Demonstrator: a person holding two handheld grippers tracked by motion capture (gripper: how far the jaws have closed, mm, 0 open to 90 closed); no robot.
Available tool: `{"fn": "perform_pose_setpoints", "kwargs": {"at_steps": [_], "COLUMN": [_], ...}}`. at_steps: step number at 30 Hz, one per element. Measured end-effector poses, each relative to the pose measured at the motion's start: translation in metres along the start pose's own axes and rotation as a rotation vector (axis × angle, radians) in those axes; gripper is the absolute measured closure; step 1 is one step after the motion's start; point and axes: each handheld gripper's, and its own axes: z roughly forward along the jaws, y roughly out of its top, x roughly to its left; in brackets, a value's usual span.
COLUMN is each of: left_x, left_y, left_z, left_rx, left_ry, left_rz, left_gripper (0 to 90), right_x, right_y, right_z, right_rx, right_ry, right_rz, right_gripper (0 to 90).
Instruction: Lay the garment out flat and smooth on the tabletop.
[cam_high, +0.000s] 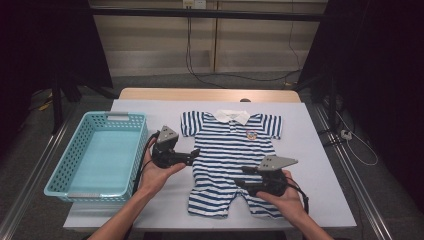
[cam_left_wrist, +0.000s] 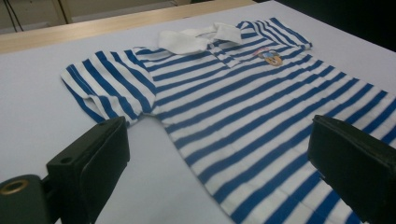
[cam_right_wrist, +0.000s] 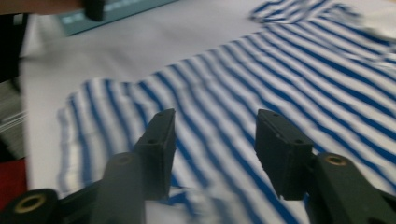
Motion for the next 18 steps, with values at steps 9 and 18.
{"fn": "perform_pose_setpoints", "kwargs": {"at_steps": [9,18], "left_x": [-0.015,-0.028], "left_y": [-0.021,-0.033], "left_z": [-0.027,-0.026], "left_rx": [0.043,0.104], "left_ry": [-0.002,-0.007], "left_rz": [0.022,0.065], "left_gripper": [9.5,18.4], "right_x": [0.049,0.066], "right_y": [-0.007,-0.016], "right_z": [0.03,0.04], "right_rx": [0.132,0.203], "right_ry": [0.166,0.205], "right_rz": [-0.169,-0.234], "right_gripper": [65.8,73.8]}}
